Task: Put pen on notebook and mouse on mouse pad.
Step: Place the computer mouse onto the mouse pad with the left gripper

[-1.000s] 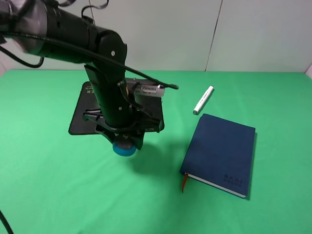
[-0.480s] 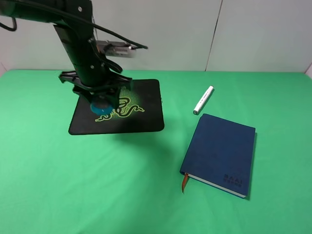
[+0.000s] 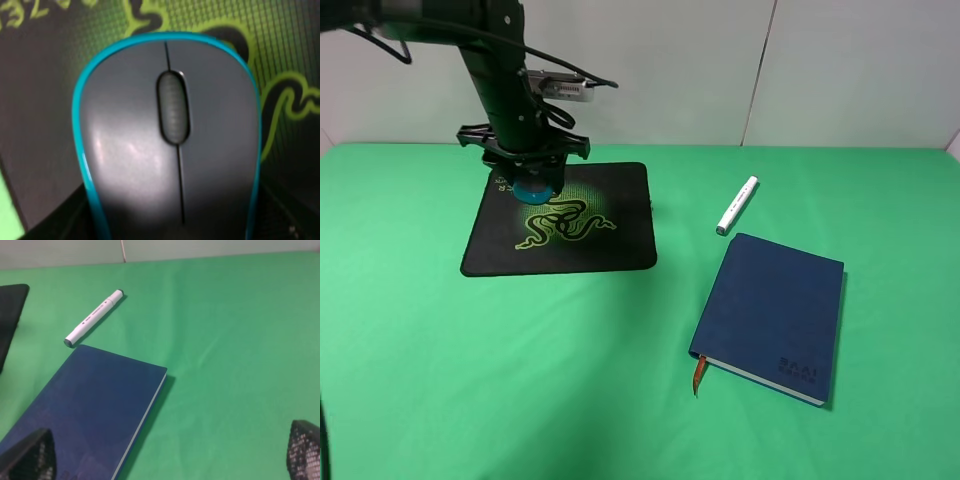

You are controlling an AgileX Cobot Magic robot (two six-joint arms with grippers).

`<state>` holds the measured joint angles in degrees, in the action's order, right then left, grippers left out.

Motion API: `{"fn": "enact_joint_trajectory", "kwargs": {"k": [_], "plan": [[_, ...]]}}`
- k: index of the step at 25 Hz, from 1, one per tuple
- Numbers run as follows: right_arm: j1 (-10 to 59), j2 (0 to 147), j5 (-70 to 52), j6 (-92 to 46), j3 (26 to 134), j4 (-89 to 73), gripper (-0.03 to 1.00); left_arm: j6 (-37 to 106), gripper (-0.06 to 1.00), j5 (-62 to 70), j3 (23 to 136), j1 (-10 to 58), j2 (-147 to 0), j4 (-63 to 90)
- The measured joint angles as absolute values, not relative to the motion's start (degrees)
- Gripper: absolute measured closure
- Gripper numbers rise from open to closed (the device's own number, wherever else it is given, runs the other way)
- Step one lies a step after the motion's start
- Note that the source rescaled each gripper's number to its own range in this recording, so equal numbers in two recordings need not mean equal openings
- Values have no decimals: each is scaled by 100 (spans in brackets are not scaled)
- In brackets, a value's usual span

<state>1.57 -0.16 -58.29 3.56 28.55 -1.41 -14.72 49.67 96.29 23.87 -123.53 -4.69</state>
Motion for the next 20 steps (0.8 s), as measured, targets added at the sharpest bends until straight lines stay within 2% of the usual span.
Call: {"fn": "enact_joint_trajectory", "kwargs": {"k": [20], "plan": [[157,-16,-5829,356,2855,-141,-3,-1465,94,4571,9754,2387,-12973,-434]]}}
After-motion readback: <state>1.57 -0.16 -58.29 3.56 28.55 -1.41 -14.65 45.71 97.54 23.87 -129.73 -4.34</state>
